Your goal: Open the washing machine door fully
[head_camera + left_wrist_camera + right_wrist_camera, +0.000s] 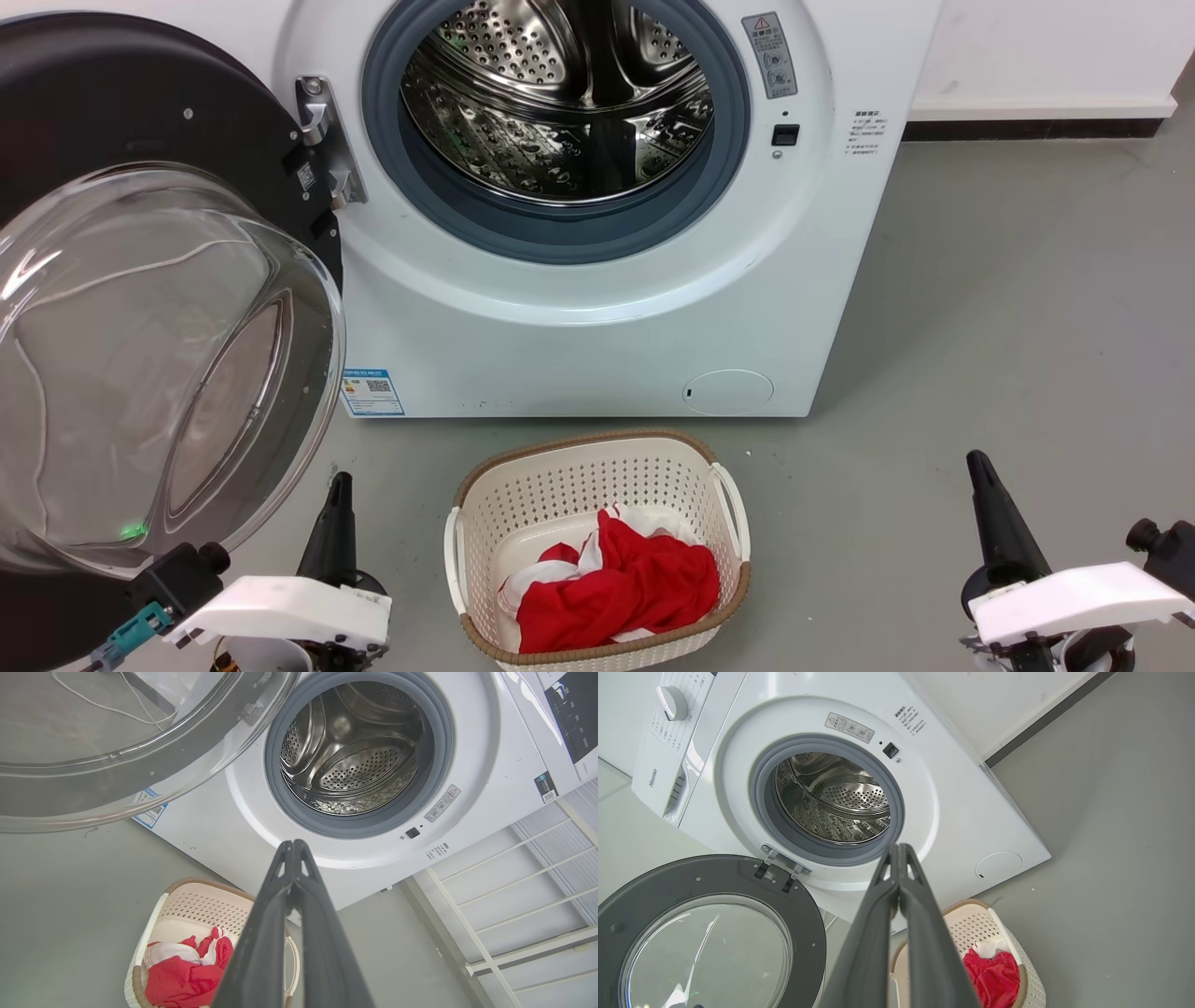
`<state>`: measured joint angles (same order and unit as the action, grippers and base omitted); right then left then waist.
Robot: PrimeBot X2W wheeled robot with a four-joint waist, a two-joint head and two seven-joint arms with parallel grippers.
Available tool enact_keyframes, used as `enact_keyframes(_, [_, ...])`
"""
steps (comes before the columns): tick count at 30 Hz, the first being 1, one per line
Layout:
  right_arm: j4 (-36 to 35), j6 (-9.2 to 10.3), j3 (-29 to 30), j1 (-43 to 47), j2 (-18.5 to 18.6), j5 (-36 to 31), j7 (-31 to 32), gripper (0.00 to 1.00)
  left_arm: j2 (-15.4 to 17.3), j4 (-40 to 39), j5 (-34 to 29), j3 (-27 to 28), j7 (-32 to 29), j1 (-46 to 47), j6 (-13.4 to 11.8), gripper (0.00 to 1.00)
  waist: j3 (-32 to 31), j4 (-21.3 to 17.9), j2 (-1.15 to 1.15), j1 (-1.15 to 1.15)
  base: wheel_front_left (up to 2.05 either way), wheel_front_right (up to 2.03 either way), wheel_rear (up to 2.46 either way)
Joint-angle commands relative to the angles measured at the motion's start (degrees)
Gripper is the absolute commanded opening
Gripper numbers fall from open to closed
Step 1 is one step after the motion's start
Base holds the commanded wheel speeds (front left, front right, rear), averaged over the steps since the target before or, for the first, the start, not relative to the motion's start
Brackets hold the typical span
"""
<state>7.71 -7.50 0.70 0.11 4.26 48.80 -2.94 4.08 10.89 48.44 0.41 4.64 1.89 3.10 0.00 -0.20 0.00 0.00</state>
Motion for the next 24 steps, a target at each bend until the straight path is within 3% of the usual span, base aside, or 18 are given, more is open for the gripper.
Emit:
enact_keyframes(1, [-0.3,0.00,0.2,-1.4,0.5,1.8,0.2,0.00,0.0,-0.5,1.5,0.4,-0.4,1.8,0.4,0.00,0.0,0.0,0.00,0.00,0.00,0.00,0.00])
enact_keyframes(24, [2.2,0.00,1.3,-3.3,0.6,18.9,3.0,0.00,-0.4,0.9,18.0,2.7,-4.6,2.9,2.1,0.00,0.1,0.1,0.00,0.00,0.00,0.00,0.00])
